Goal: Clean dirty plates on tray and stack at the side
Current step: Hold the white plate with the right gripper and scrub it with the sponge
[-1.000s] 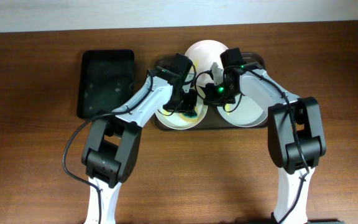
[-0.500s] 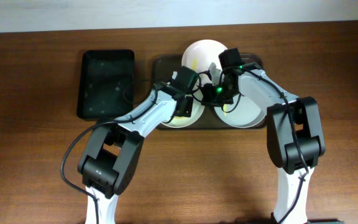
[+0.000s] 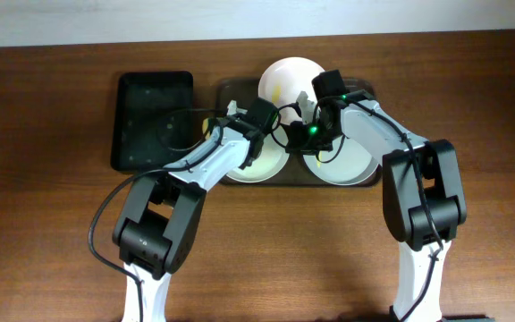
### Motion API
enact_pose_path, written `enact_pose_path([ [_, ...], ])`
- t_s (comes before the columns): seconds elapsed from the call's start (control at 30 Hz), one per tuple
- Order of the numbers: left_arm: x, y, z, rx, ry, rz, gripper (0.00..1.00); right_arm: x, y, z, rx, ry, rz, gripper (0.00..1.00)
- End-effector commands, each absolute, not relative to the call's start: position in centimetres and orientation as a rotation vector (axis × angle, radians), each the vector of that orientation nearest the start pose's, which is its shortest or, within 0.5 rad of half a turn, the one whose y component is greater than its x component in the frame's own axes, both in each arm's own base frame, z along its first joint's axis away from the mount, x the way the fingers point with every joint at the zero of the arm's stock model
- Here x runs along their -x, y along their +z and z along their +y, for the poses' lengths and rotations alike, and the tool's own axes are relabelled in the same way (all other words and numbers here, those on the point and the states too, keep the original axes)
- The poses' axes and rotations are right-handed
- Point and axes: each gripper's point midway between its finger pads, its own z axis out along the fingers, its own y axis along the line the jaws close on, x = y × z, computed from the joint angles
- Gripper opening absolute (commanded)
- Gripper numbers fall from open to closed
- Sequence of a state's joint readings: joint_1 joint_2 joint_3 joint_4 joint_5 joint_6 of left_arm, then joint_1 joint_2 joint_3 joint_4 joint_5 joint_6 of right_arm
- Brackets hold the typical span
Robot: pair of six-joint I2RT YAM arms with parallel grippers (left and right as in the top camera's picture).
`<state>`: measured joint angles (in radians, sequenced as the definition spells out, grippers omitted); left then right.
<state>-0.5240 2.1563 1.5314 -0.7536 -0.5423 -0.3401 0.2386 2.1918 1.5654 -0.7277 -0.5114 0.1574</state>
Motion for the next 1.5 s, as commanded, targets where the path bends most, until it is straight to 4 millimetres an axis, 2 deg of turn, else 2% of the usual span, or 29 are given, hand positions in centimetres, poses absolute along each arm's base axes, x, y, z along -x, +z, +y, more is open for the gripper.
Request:
enact_pose_path([
  [0.0, -44.7, 4.6, -12.4, -0.095, 0.632, 2.648, 0.0, -41.8, -0.5, 17.1, 0.192, 0.689, 2.978, 0.04],
  [0.07, -45.2, 6.1, -14.4, -0.093, 0.469, 2.671, 0.0, -41.8, -0.5, 17.1, 0.192, 0.69, 2.979, 0.04],
  [0.13, -45.2, 7.0, -17.4, -0.113, 0.222, 2.714, 0.0, -41.8, -0.5, 17.1, 0.192, 0.69, 2.979, 0.04],
  [0.2, -44.8, 7.2, -20.9, -0.154, -0.068, 2.762, 0.0, -41.8, -0.5, 17.1, 0.192, 0.69, 2.979, 0.04],
  [0.3, -43.7, 6.5, -23.8, -0.196, -0.353, 2.812, 0.0, -41.7, -0.5, 17.1, 0.192, 0.691, 2.979, 0.04],
  [0.37, -43.1, 6.0, -24.6, -0.208, -0.442, 2.836, 0.0, -41.7, -0.5, 17.1, 0.192, 0.691, 2.979, 0.04],
  [0.57, -42.7, 4.1, -24.7, -0.209, -0.44, 2.874, 0.0, -41.8, -0.4, 17.1, 0.193, 0.69, 2.975, 0.04],
  [0.67, -42.6, 2.0, -24.0, -0.19, -0.419, 2.918, 0.0, -42.4, 0.5, 16.7, 0.184, 0.633, 2.978, 0.04],
  [0.83, -43.1, 0.4, -21.3, -0.128, -0.296, 2.957, 0.0, -43.1, 1.5, 14.2, 0.188, 0.314, 3.004, 0.04],
  [0.97, -42.9, -0.6, -20.2, -0.145, -0.25, 2.981, 0.0, -43.1, 1.7, 14.9, 0.239, 0.222, 2.988, 0.04],
  [1.1, -41.9, -3.5, -19.9, -0.149, -0.22, 3.053, 0.0, -42.9, 1.7, 15.7, 0.302, 0.096, 2.969, 0.04],
  [1.17, -41.3, -4.7, -17.9, -0.131, -0.076, 3.094, 0.0, -42.8, 1.7, 16.1, 0.337, 0.031, 2.956, 0.04],
  [1.27, -41.8, -4.2, -13.1, -0.107, 0.297, 3.049, 0.0, -42.9, 1.7, 16.0, 0.295, -0.024, 2.947, 0.04],
  [1.33, -42.0, -3.2, -10.7, -0.096, 0.462, 3.023, 0.0, -43.0, 1.7, 15.9, 0.29, -0.022, 2.945, 0.04],
  [1.47, -42.6, -1.1, -9.3, -0.048, 0.482, 3.012, 0.0, -43.0, 1.8, 15.9, 0.289, -0.022, 2.944, 0.04],
])
